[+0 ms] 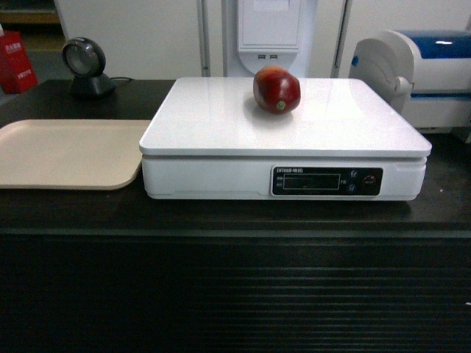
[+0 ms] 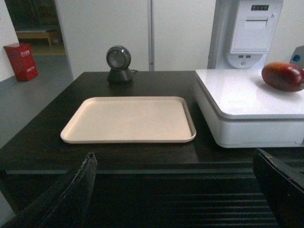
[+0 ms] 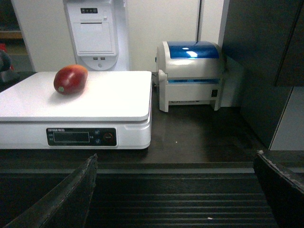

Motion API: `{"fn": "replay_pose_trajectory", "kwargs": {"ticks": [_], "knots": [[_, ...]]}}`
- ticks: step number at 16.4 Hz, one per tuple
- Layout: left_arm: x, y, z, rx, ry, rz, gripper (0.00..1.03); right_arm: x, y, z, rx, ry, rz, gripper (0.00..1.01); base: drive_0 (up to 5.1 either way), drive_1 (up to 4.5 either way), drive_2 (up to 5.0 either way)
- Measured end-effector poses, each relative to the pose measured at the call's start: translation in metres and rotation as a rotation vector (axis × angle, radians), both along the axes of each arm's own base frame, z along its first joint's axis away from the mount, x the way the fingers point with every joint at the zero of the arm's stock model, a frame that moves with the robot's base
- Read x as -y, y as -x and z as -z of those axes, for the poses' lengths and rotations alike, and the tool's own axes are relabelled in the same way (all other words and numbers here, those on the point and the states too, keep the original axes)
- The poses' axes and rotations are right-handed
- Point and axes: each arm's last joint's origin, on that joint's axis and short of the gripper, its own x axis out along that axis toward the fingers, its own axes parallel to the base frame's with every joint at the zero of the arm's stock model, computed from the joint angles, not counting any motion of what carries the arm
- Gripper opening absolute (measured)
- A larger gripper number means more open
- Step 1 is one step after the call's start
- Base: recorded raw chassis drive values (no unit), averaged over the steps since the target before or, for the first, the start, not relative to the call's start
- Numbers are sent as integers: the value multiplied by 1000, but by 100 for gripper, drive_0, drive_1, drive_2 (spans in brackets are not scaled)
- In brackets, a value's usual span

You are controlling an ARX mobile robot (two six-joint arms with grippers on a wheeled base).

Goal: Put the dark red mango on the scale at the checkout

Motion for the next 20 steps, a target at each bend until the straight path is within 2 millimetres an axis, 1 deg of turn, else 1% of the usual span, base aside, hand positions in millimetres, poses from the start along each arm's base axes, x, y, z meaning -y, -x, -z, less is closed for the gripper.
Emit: {"fn": "replay_pose_trajectory", "kwargs": {"ticks": [20], "knots": [[0, 0, 0, -2, 0, 0, 98, 0, 0, 0, -2, 0, 0, 98, 0, 0, 0]]}}
